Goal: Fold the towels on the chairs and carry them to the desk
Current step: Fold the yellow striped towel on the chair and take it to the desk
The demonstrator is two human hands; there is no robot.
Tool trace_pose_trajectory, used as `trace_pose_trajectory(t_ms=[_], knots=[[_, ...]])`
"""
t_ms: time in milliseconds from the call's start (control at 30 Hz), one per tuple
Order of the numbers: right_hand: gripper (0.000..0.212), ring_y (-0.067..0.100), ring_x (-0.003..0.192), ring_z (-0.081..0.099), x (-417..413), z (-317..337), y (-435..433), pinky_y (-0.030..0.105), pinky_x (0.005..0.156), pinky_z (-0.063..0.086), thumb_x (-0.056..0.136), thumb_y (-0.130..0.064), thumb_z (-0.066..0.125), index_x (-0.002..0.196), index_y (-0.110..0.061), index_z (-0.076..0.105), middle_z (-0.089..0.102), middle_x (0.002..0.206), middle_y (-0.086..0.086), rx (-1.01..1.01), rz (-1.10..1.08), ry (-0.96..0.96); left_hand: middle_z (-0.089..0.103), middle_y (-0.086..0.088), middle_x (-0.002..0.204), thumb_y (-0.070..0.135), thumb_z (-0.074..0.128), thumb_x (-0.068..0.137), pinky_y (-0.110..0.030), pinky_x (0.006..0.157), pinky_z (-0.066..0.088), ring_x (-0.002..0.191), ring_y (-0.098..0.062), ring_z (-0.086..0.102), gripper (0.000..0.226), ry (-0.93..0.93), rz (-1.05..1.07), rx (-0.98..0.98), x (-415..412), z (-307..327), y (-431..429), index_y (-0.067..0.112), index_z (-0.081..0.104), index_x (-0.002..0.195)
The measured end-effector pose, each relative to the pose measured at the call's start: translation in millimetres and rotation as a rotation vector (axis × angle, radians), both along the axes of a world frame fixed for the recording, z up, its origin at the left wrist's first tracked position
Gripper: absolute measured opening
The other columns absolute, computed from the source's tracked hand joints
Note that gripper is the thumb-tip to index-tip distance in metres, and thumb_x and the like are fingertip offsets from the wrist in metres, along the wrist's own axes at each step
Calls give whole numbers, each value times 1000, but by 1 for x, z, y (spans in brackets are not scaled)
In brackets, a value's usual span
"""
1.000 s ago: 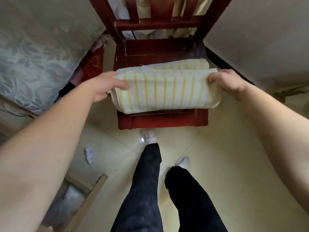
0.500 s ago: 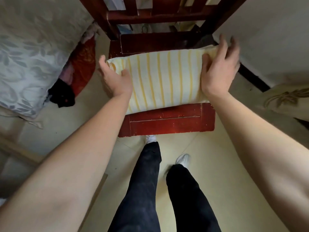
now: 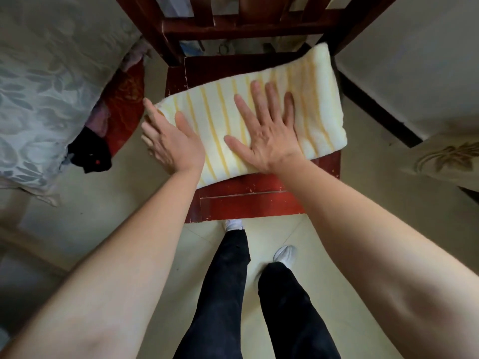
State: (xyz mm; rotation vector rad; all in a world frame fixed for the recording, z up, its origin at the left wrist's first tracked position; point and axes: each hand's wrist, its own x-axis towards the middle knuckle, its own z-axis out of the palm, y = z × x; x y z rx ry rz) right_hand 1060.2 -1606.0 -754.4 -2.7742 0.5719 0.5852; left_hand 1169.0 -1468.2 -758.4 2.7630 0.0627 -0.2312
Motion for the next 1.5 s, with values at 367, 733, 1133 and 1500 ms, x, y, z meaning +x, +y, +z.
trace_pose_trajectory(t_ms=[367, 733, 1133, 1500], knots=[[94, 36, 152, -9, -54, 24, -66, 66, 116, 11, 88, -82, 33, 159, -31, -3, -11, 167, 2, 33, -425, -51, 51, -13, 140, 61, 40, 94, -49, 95, 43, 122, -37, 52, 84, 146, 154, -88, -5, -5, -3, 18, 4, 157], [158, 26, 151, 15, -35, 14, -69, 55, 121, 19, 42, -79, 80, 155, -29, -18, 10, 165, 5, 430, -1037, -134, 64, -8, 118, 89, 48, 65, -44, 91, 51, 108, -31, 61, 96, 414, 496, -172, -2, -7, 6, 11, 54, 120], [108, 13, 136, 45, -55, 16, -31, 39, 117, 34, 66, -86, 60, 154, -34, 25, 48, 147, -11, 583, -1183, -267, 63, 7, 128, 90, 39, 72, -38, 102, 46, 112, -14, 61, 84, 766, 433, -652, -14, 12, 44, 34, 57, 132], [75, 7, 117, 60, -164, 78, 50, 42, 107, 45, 65, -83, 66, 130, -46, 56, 64, 125, -22, 954, -1073, -164, 72, 0, 116, 76, 36, 89, -47, 99, 49, 110, -22, 67, 61, 1075, 354, -890, -133, 101, 129, 36, 67, 123]])
